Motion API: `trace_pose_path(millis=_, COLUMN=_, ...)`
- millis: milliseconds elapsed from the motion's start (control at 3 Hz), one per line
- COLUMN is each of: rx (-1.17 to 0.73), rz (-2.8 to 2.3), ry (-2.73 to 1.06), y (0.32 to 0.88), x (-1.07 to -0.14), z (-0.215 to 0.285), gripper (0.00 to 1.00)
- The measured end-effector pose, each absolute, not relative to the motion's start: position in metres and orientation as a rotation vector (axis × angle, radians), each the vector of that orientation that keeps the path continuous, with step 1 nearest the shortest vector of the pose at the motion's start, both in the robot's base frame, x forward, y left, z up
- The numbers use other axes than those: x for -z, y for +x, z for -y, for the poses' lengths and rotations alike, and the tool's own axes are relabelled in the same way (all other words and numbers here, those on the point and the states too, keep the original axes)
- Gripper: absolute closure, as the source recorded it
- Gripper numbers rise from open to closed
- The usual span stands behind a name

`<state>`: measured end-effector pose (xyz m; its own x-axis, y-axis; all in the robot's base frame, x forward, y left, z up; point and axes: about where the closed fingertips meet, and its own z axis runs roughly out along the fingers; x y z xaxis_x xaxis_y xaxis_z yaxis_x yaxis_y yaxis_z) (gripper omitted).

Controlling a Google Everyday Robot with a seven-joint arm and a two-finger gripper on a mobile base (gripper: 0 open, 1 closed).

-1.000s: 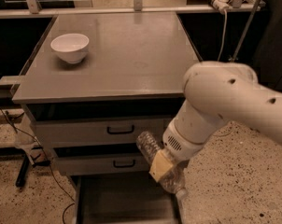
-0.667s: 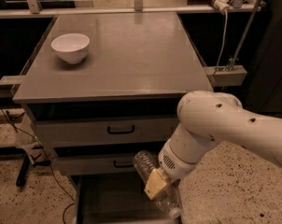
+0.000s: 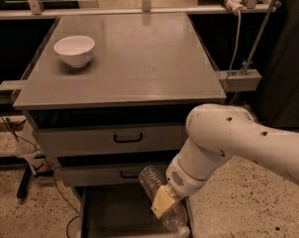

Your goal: Place water bottle into bottom drawer

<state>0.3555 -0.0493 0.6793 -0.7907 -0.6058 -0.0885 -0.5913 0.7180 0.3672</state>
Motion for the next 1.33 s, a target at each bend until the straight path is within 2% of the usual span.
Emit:
trace_pose_path(millis=667, rx=0.694, rz=2.848, ry=0.790, y=0.321, x=-0.589, z=-0.006, gripper=1.00)
trace_pose_path(millis=1333, rx=0.706, rz=2.880, ry=0.771, y=0.327, x=-0.590, z=-0.008, gripper=1.00)
